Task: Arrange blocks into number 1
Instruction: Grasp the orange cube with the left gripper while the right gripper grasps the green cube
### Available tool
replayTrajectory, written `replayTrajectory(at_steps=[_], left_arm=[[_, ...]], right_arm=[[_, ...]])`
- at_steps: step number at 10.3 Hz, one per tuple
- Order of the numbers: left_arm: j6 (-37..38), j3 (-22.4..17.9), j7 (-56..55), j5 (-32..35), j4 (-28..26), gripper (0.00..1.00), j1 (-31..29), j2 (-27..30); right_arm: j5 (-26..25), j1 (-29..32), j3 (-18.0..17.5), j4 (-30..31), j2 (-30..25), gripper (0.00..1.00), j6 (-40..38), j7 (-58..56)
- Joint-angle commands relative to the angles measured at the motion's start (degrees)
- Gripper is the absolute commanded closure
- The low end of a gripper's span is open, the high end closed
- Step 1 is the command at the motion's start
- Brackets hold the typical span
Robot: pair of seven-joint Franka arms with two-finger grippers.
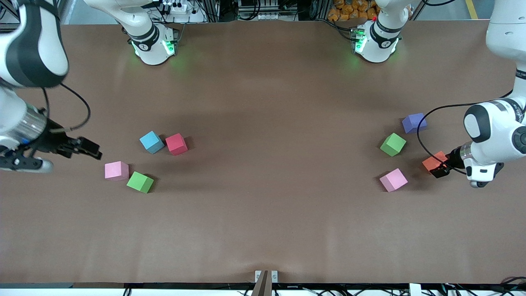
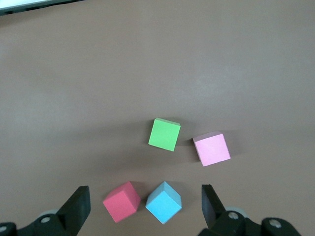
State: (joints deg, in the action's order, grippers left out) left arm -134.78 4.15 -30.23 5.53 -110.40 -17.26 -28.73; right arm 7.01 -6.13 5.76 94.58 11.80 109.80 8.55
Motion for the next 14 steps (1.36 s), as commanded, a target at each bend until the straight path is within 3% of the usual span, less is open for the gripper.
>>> replayTrajectory(at_steps=[1, 3, 7, 10, 13, 14], left_arm=[[-1.01, -0.02, -0.27, 3.34, -1.22, 0.00, -0.14, 0.17], [-2.15, -0.02, -0.27, 3.70, -1.22, 0.00, -0.23, -1.14], [-2.51, 0.06, -0.18, 3.70, -0.87, 0.00, -0.14, -1.50], [-1.55, -0.20, 1.75, 3.88, -0.95, 0.00, -0.31, -0.19], [-0.58, -0.20, 1.23, 4.14, -0.60, 0.00, -0.31, 0.78], [-0.14, -0.20, 1.23, 4.14, -0.43, 0.00, -0.23, 1.13]], right_arm=[[2.31, -1.68, 0.30, -0.28, 5.40, 0.00, 2.78, 9.34], [1.61, -2.91, 0.65, -0.28, 9.45, 0.00, 4.62, 16.20], [-1.54, -4.41, 3.29, -0.19, 16.58, 0.00, 9.81, 13.35], [-1.74, -5.03, 3.20, 0.77, 18.78, 0.00, 12.44, 12.98], [-0.77, -5.20, 3.11, 7.09, 18.35, 0.00, 21.05, 13.42], [2.19, -5.12, 3.20, 7.71, 18.26, 0.00, 21.24, 13.25]])
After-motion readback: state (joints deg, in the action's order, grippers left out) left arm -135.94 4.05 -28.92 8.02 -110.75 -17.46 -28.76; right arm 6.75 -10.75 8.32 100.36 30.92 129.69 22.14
